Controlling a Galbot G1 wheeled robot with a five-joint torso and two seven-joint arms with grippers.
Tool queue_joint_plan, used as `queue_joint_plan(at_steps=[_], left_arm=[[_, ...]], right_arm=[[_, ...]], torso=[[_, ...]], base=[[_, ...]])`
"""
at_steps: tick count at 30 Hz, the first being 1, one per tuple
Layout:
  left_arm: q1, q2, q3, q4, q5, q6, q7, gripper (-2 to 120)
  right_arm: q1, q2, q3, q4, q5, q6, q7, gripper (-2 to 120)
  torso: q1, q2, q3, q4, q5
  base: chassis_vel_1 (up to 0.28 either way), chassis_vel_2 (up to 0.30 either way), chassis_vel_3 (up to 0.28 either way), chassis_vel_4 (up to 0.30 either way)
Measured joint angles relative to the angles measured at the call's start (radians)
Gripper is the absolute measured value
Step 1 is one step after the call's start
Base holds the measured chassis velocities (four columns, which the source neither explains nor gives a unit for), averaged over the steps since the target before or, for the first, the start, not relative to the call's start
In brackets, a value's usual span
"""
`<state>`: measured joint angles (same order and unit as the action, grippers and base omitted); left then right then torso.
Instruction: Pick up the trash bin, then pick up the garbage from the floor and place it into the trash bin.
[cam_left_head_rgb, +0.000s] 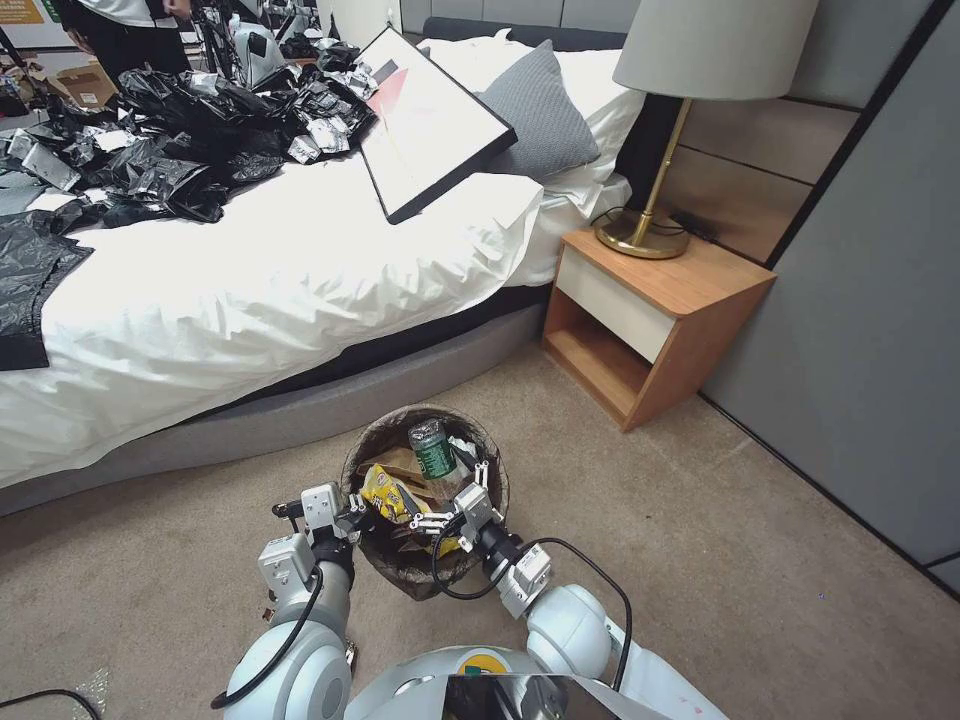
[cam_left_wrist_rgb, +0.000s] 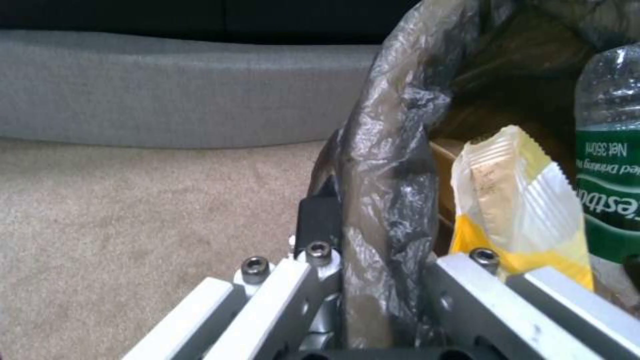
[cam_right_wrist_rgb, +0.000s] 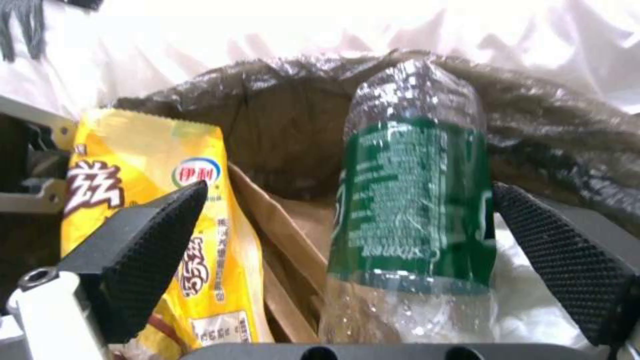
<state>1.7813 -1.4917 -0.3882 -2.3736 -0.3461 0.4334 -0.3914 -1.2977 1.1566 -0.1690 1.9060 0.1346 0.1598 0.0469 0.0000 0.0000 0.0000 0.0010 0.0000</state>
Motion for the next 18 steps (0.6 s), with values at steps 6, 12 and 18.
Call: queue_joint_plan(at_steps=[6,12,18], left_arm=[[-0.005,0.000,-0.002,0.005,-0.003,-0.001,0.000,0],[-0.008,0.000,-0.004,0.013,-0.009,-0.002,0.000,0],[-0.008,0.000,-0.006,0.020,-0.008,-0.009,0.003,0]], right_arm=[[-0.017,-0.009,0.011,0.038,-0.012,0.002,-0.002,100],[-0.033,-0.014,0.028,0.087,-0.028,0.005,-0.007,100],[-0.050,-0.012,0.049,0.149,-0.057,0.019,-0.010,100]], torso=[[0.000,0.000,0.000,0.0000,0.0000],[0.000,0.000,0.000,0.0000,0.0000],[0.000,0.000,0.000,0.0000,0.0000]], base=[[0.000,0.000,0.000,0.000],[0.000,0.000,0.000,0.000],[0.000,0.000,0.000,0.000]])
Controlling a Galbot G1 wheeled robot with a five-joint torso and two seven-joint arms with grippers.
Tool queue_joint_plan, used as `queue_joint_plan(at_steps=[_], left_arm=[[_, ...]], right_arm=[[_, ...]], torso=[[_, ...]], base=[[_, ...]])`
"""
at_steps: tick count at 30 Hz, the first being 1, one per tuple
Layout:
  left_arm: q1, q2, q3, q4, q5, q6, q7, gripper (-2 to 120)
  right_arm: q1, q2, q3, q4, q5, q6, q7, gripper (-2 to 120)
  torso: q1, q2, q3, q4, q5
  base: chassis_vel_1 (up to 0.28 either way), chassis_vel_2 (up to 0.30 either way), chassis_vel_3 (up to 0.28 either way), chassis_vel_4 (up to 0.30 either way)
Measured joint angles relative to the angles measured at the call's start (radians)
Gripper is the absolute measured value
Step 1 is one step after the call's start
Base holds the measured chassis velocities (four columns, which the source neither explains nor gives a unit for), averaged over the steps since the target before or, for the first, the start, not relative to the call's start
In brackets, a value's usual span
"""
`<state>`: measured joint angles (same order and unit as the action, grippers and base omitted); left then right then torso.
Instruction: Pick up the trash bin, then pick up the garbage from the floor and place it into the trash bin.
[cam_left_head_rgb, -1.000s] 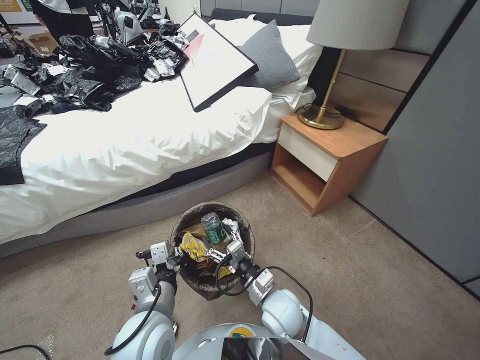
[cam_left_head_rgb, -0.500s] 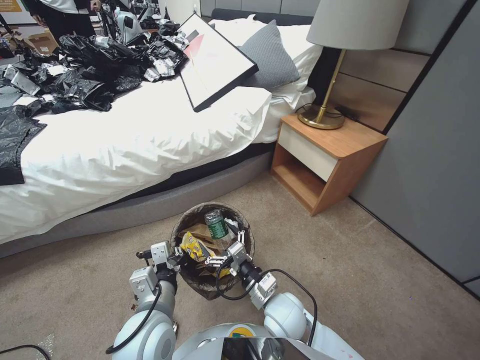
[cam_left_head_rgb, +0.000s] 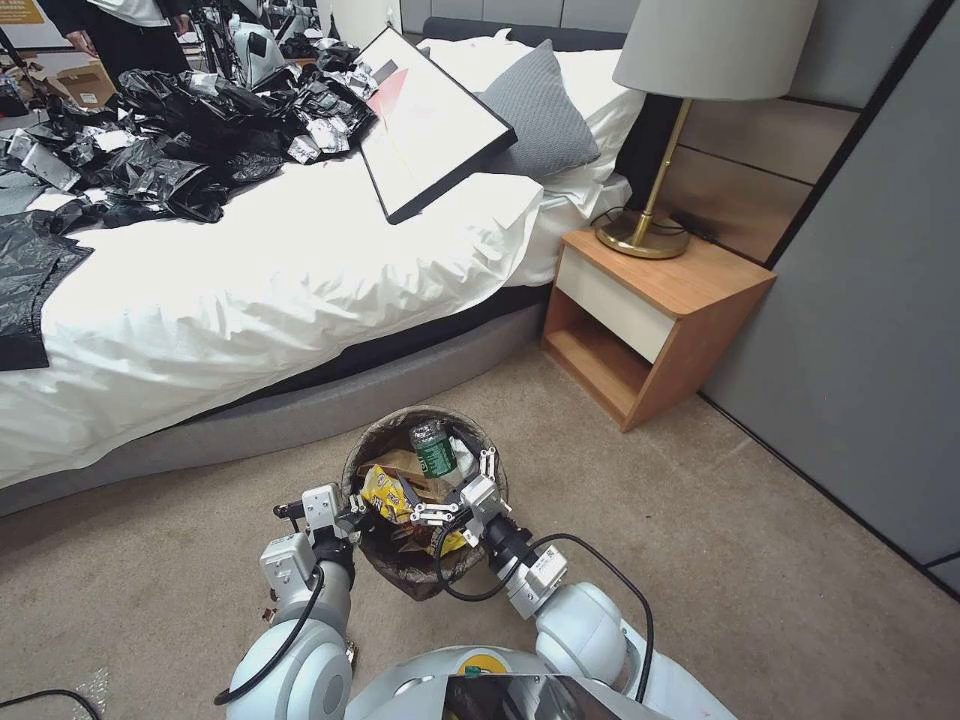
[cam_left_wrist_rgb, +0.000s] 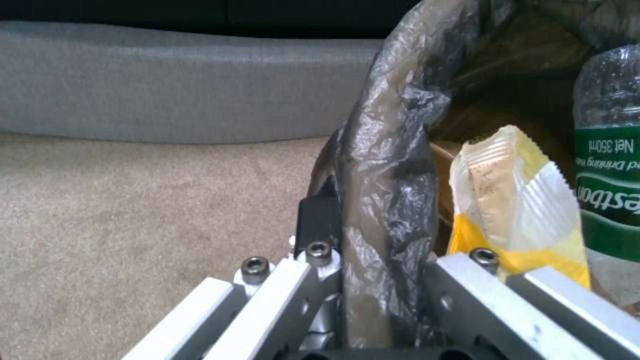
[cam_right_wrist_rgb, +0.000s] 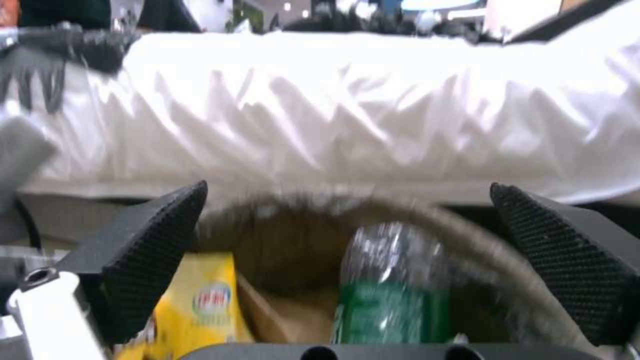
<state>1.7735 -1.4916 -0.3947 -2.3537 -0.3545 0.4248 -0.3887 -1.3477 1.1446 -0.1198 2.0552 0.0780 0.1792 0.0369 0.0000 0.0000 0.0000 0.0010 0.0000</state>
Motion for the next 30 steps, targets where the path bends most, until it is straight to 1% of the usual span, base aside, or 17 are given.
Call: queue_joint_plan(at_steps=[4,7,11,12,13,14,16,17,18,20,21,22,23,26,30], left_arm=[[0.002,0.001,-0.004,0.003,0.008,-0.010,0.009,0],[0.004,0.001,-0.007,0.009,0.013,-0.018,0.015,0],[0.006,0.002,-0.008,0.009,0.017,-0.021,0.018,0],[0.007,0.003,-0.009,0.009,0.018,-0.023,0.020,0],[0.008,0.004,-0.011,0.009,0.020,-0.025,0.021,0],[0.008,0.004,-0.011,0.009,0.020,-0.025,0.021,0],[0.011,0.008,-0.017,0.009,0.024,-0.034,0.026,0],[0.011,0.008,-0.017,0.009,0.024,-0.034,0.026,0],[0.012,0.010,-0.018,0.008,0.025,-0.037,0.029,0],[0.013,0.011,-0.018,0.008,0.025,-0.039,0.031,0],[0.012,0.013,-0.019,0.008,0.026,-0.044,0.034,0],[0.011,0.014,-0.020,0.008,0.027,-0.047,0.036,0],[0.011,0.014,-0.020,0.008,0.027,-0.047,0.036,0],[0.008,0.015,-0.019,0.010,0.028,-0.056,0.037,0],[0.007,0.017,-0.018,0.011,0.028,-0.060,0.038,0]], right_arm=[[-0.009,0.013,0.016,0.037,-0.016,0.010,0.001,100],[-0.025,0.042,0.033,0.091,-0.024,0.010,0.016,100],[-0.040,0.069,0.052,0.116,-0.043,0.027,0.026,100],[-0.046,0.081,0.062,0.122,-0.054,0.038,0.037,100],[-0.052,0.092,0.069,0.128,-0.070,0.038,0.070,100],[-0.052,0.092,0.069,0.128,-0.070,0.038,0.070,100],[-0.070,0.115,0.081,0.141,-0.089,0.020,0.157,100],[-0.070,0.115,0.081,0.141,-0.089,0.020,0.157,100],[-0.086,0.128,0.094,0.142,-0.099,0.016,0.189,100],[-0.097,0.136,0.108,0.142,-0.111,0.020,0.201,100],[-0.115,0.151,0.138,0.133,-0.139,0.038,0.209,100],[-0.130,0.162,0.162,0.125,-0.158,0.054,0.210,100],[-0.130,0.162,0.162,0.125,-0.158,0.054,0.210,100],[-0.170,0.193,0.226,0.108,-0.185,0.088,0.206,100],[-0.179,0.212,0.263,0.087,-0.210,0.114,0.207,100]], torso=[[0.000,0.000,0.000,0.0000,0.0000],[0.000,0.000,0.000,0.0000,0.0000],[0.000,0.000,0.000,0.0000,-0.0001],[0.000,0.000,0.000,0.0000,-0.0001],[0.000,0.000,0.000,0.0000,-0.0001],[0.000,0.000,0.000,0.0000,-0.0001],[0.000,0.000,0.000,0.0001,-0.0001],[0.000,0.000,0.000,0.0001,-0.0001],[0.000,0.000,0.000,0.0000,-0.0001],[0.000,0.000,0.000,0.0000,-0.0001],[0.000,0.000,0.000,0.0000,-0.0001],[0.000,0.000,0.000,0.0000,-0.0001],[0.000,0.000,0.000,0.0000,-0.0001],[0.000,0.000,0.000,-0.0001,-0.0001],[0.000,0.000,0.000,-0.0001,0.0000]], base=[[0.000,0.000,0.000,0.000],[0.000,0.000,0.000,0.000],[0.000,0.000,0.000,0.000],[0.000,0.000,0.000,0.000],[0.000,0.000,0.000,0.000],[0.000,0.000,0.000,0.000],[0.000,0.000,0.000,0.000],[0.000,0.000,0.000,0.000],[0.000,0.000,0.000,0.000],[0.000,0.000,0.000,0.000],[0.000,0.000,0.000,0.000],[0.000,0.000,0.000,0.000],[0.000,0.000,0.000,0.000],[0.000,0.000,0.000,0.000],[0.000,0.000,0.000,0.000]])
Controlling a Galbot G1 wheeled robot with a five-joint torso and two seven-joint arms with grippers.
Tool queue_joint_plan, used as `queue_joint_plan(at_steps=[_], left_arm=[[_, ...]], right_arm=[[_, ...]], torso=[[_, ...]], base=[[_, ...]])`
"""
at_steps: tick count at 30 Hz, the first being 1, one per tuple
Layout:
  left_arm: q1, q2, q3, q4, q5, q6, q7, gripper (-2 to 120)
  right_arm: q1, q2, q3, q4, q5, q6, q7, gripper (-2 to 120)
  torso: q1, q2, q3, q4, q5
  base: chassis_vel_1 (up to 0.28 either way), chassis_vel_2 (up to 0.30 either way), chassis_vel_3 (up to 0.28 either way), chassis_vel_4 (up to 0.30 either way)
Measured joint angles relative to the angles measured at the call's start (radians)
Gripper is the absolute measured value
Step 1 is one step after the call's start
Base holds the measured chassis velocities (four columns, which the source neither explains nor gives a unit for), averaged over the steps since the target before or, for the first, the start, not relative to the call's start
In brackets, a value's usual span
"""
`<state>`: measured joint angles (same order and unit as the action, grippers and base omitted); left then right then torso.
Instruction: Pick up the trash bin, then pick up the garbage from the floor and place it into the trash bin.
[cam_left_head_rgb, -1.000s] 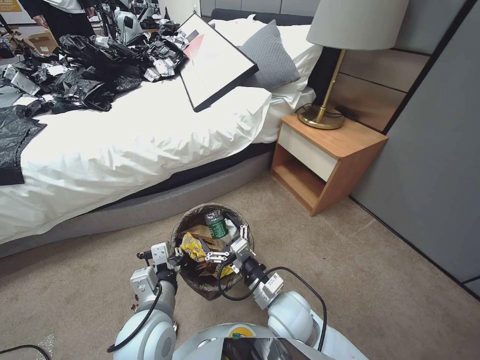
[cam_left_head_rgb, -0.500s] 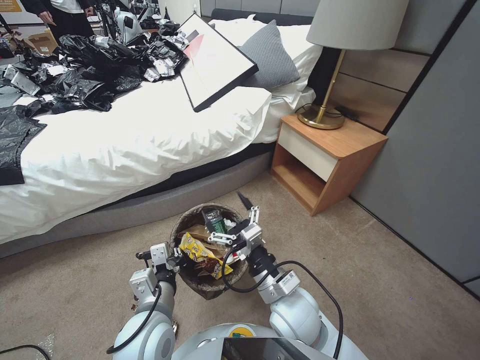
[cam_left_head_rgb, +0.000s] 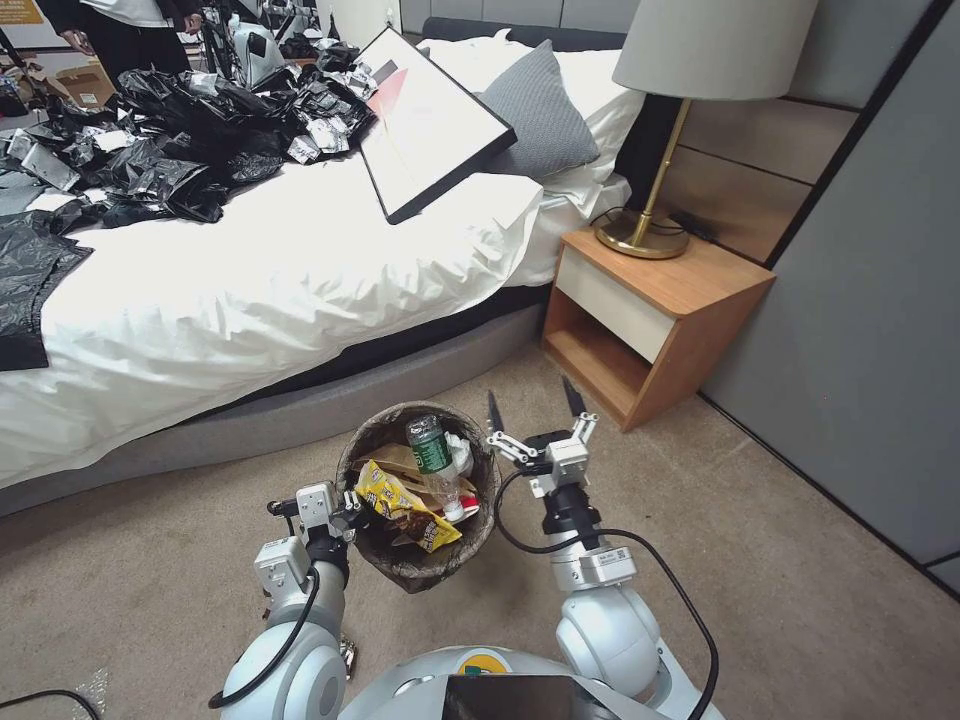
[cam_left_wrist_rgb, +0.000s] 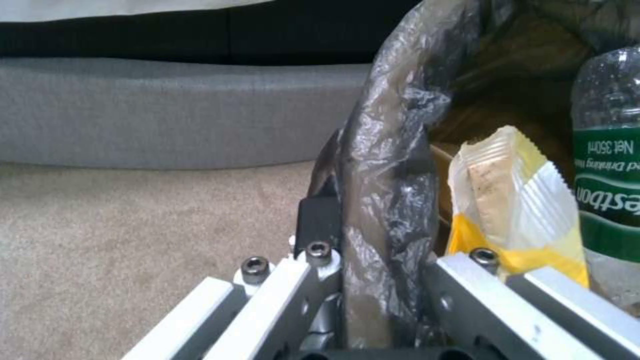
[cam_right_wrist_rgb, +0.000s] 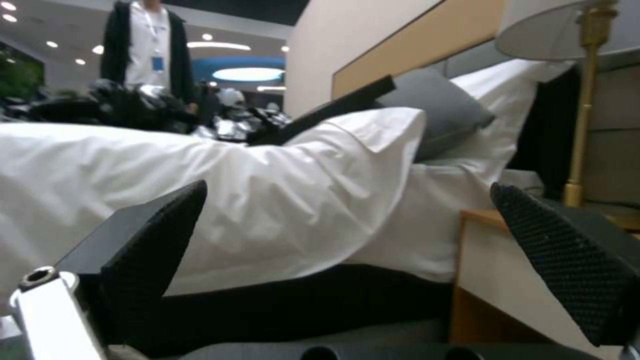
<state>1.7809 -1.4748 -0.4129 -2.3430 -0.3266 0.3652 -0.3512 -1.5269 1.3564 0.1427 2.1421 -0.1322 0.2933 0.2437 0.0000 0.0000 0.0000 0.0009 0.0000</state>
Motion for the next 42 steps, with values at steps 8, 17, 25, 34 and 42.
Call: queue_joint_plan(at_steps=[8,17,25,34,42], left_arm=[[0.005,0.002,0.000,0.000,-0.001,-0.005,0.001,0],[0.010,0.002,0.003,-0.007,-0.001,-0.006,0.006,0],[0.012,0.002,0.002,-0.010,-0.001,-0.012,0.011,0],[0.014,0.002,0.002,-0.013,-0.001,-0.016,0.011,0],[0.014,0.001,0.002,-0.013,0.003,-0.021,0.011,0]], right_arm=[[-0.018,0.027,0.058,-0.048,-0.025,0.034,0.043,100],[-0.013,0.029,0.073,-0.068,-0.041,0.041,0.039,100],[-0.011,0.029,0.068,-0.073,-0.045,0.039,0.031,100],[-0.007,0.030,0.068,-0.073,-0.045,0.035,0.028,100],[-0.006,0.033,0.066,-0.075,-0.046,0.034,0.026,100]], torso=[[0.000,0.000,0.000,0.0000,0.0000],[0.000,0.000,0.000,0.0001,0.0000],[0.000,0.000,0.000,0.0002,0.0000],[0.000,0.000,0.000,0.0001,0.0000],[0.000,0.000,0.000,0.0001,0.0000]], base=[[0.000,0.000,0.000,0.000],[0.000,0.000,0.000,0.000],[0.000,0.000,0.000,0.000],[0.009,0.012,0.010,0.013],[0.055,0.067,0.065,0.058]])
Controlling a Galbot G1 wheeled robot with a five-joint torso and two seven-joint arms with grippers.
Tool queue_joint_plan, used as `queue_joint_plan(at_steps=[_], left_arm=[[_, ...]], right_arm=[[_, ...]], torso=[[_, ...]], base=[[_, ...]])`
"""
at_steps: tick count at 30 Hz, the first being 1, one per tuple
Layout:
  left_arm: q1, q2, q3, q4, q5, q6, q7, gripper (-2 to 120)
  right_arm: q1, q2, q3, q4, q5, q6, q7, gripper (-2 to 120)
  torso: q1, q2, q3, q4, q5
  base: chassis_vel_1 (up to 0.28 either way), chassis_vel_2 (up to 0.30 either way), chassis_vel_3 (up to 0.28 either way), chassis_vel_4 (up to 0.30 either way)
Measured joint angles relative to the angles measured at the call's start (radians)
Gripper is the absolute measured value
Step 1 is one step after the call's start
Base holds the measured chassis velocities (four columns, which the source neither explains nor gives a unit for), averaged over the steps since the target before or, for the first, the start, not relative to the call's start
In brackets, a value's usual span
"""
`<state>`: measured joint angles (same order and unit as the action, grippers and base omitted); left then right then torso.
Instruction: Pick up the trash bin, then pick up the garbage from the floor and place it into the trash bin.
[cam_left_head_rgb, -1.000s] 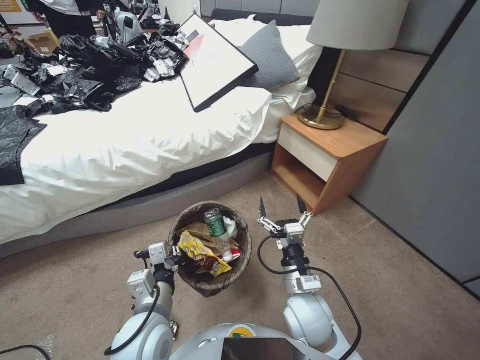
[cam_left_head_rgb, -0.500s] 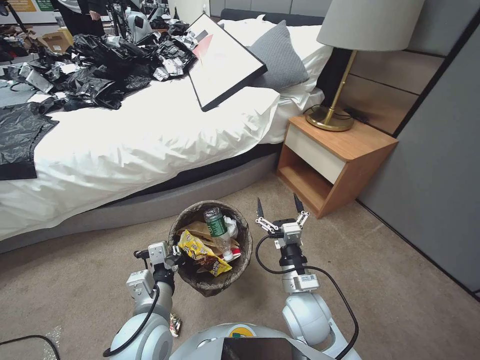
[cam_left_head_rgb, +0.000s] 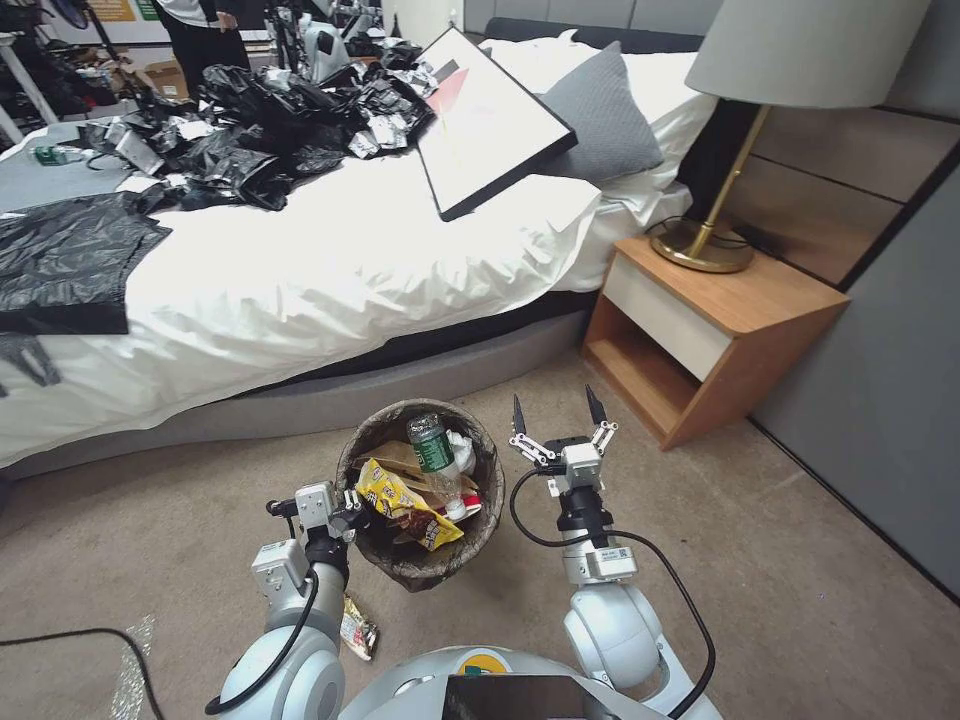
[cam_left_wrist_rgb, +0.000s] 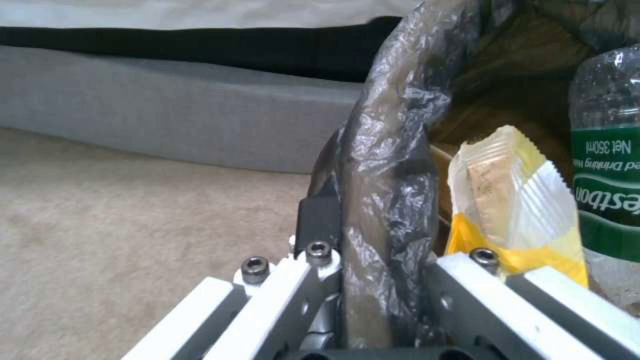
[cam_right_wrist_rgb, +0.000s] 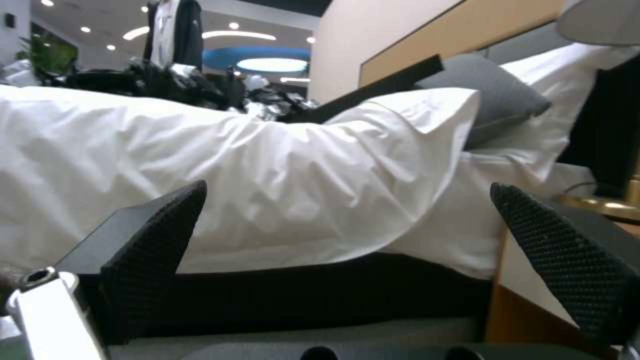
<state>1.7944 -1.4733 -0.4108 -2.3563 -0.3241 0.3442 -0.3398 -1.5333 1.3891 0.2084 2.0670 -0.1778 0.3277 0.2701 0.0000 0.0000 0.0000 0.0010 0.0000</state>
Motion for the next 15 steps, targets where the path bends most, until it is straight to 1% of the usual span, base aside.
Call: queue_joint_plan(at_steps=[7,15], left_arm=[[-0.001,-0.001,-0.002,-0.002,0.000,-0.002,0.000,0],[0.000,-0.004,-0.005,-0.004,0.001,-0.004,0.001,0]], right_arm=[[0.005,0.000,-0.001,-0.005,0.000,-0.001,-0.001,100],[0.009,0.000,-0.002,-0.006,0.003,-0.002,-0.003,100]], torso=[[0.000,0.000,0.000,0.0000,0.0000],[0.000,0.000,0.000,0.0000,0.0000]], base=[[0.076,0.082,0.094,0.072],[0.081,0.071,0.065,0.074]])
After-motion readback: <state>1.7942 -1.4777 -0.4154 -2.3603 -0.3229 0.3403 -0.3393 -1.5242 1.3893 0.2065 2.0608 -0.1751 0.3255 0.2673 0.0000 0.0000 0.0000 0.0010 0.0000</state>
